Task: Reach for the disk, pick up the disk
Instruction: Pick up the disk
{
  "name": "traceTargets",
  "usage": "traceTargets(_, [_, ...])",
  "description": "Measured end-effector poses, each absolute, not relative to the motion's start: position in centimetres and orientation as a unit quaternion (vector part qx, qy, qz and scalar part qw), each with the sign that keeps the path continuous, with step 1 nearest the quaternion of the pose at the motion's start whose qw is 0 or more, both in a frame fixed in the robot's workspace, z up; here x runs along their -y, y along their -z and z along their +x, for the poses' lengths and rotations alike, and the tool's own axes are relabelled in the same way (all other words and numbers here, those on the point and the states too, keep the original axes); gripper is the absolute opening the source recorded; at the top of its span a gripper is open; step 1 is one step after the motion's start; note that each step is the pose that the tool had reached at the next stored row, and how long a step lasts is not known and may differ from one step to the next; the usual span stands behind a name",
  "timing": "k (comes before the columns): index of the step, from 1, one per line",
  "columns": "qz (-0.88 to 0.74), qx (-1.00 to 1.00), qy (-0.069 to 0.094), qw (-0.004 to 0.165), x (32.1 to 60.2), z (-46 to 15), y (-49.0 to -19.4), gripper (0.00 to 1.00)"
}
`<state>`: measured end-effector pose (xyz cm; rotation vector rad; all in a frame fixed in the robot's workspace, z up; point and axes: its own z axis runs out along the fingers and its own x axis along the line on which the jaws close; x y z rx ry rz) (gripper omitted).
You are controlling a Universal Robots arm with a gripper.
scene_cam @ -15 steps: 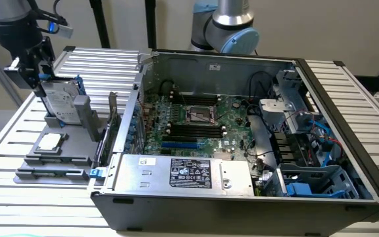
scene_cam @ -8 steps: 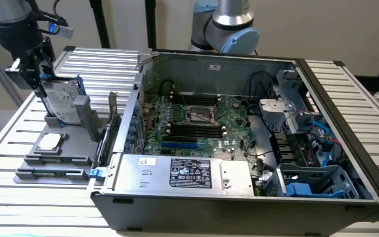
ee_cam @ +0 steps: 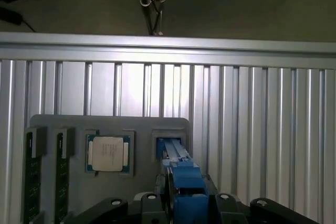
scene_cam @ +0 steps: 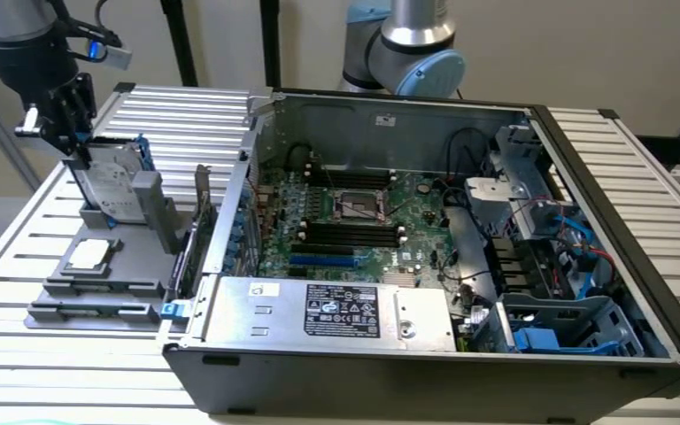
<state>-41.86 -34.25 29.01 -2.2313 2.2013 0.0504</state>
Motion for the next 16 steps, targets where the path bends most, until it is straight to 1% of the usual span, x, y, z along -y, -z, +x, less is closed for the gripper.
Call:
traceTargets(9, [-0.712, -0.702, -0.016, 0.003, 34.33, -41.85, -29.01, 0.38])
traceTargets(16, [-0.712, -0.702, -0.016, 0.004, 35.08, -41.85, -29.00, 0.38])
